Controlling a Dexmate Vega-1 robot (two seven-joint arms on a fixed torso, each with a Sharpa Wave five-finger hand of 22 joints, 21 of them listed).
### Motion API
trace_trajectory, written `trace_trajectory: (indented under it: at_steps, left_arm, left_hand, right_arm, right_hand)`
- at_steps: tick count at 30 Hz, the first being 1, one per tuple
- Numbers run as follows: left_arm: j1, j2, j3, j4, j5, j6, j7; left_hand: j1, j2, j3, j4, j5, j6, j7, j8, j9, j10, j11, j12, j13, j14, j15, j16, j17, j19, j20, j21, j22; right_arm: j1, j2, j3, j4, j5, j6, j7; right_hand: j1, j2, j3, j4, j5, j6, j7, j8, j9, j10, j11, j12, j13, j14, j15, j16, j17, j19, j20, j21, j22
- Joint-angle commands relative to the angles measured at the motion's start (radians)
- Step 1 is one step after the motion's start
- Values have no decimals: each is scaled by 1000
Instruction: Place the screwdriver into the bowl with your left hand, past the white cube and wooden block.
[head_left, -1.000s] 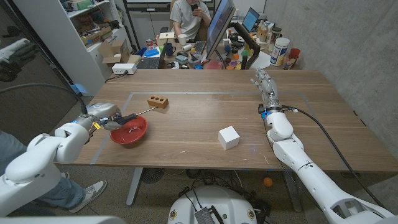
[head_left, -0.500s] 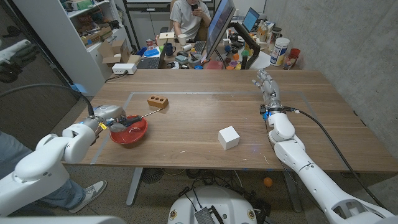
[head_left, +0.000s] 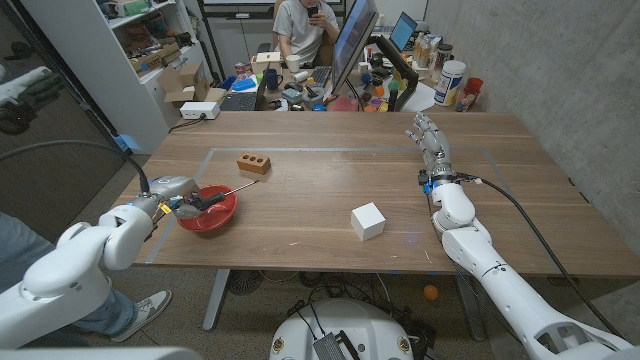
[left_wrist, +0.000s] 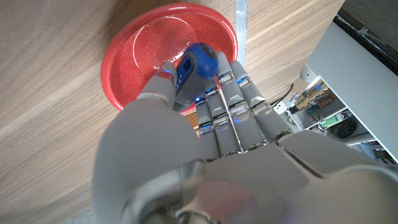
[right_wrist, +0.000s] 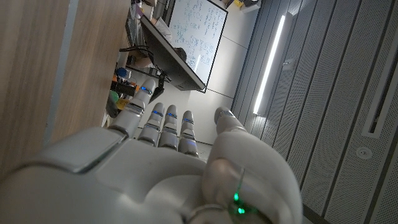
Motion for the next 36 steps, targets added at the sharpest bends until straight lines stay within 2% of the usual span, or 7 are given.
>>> trace_trajectory:
  at_steps: [1,13,17,21,26,31,36]
  left_arm:
    - [10,24,12,6,-30,39,15]
    - [2,57,38,9,-70,57,26]
    - [0,62,42,6,-87,65,32]
    - [0,70,43,4,-106,68,33]
    - [-1,79,48,-2,-121,86,38]
    - [5,82,39,-7,-143,94,40]
    - [14,81,19,-11,-173,94,31]
  left_hand:
    - [81,87,5,-1,20,212,-91,49,4,171,-164,-1,4,45,-65,5,4,-2,-1,0,4]
    - [81,86,6,-1,21,211,-90,49,4,171,-161,-5,7,43,-63,2,4,-2,-3,3,4]
    - [75,86,3,2,21,185,-85,39,4,156,-167,-15,8,37,-61,0,6,-4,-3,4,4]
    - [55,84,-9,11,18,127,-82,14,4,89,-137,-54,4,3,-40,-12,10,-26,11,3,5]
    - [30,82,-17,22,15,97,-84,-1,4,68,-134,-69,3,-12,-31,-21,8,-41,18,2,6]
    - [-20,71,-34,40,9,77,-69,-16,2,48,-121,-88,-3,-29,-16,-32,3,-56,24,1,7]
    - [-115,49,-69,73,-5,20,-47,-59,-3,-2,-87,-118,-5,-72,23,-53,3,-85,55,-5,7]
  right_arm:
    - [2,-2,-6,6,5,-21,10]
    - [0,-7,-10,11,11,-43,21]
    - [-4,-10,-8,8,13,-47,23]
    - [-6,-11,-7,7,14,-48,24]
    - [-6,-11,-5,8,16,-47,28]
    - [-4,-12,-4,12,21,-47,35]
    - [-1,-11,-4,17,24,-45,41]
  right_hand:
    - [-6,1,1,-6,5,7,4,-3,1,7,4,3,1,5,0,5,0,9,-1,-1,4]
    - [-6,1,1,-6,5,7,5,-3,1,6,3,2,0,5,1,6,-1,8,1,-2,4]
    - [-7,1,1,-6,5,7,5,-3,1,5,4,2,0,6,0,6,-1,8,0,-2,4]
    - [-7,1,1,-6,5,8,4,-3,1,5,4,2,0,5,0,6,-2,8,1,-2,4]
    - [-7,1,1,-7,5,9,3,-3,1,5,3,2,0,5,0,6,-2,8,1,-2,4]
    - [-8,2,0,-6,5,11,4,-2,1,7,2,3,0,6,0,7,-2,8,0,-2,4]
    - [-8,2,0,-6,5,13,2,-1,1,6,3,2,0,6,1,7,-2,9,1,-2,4]
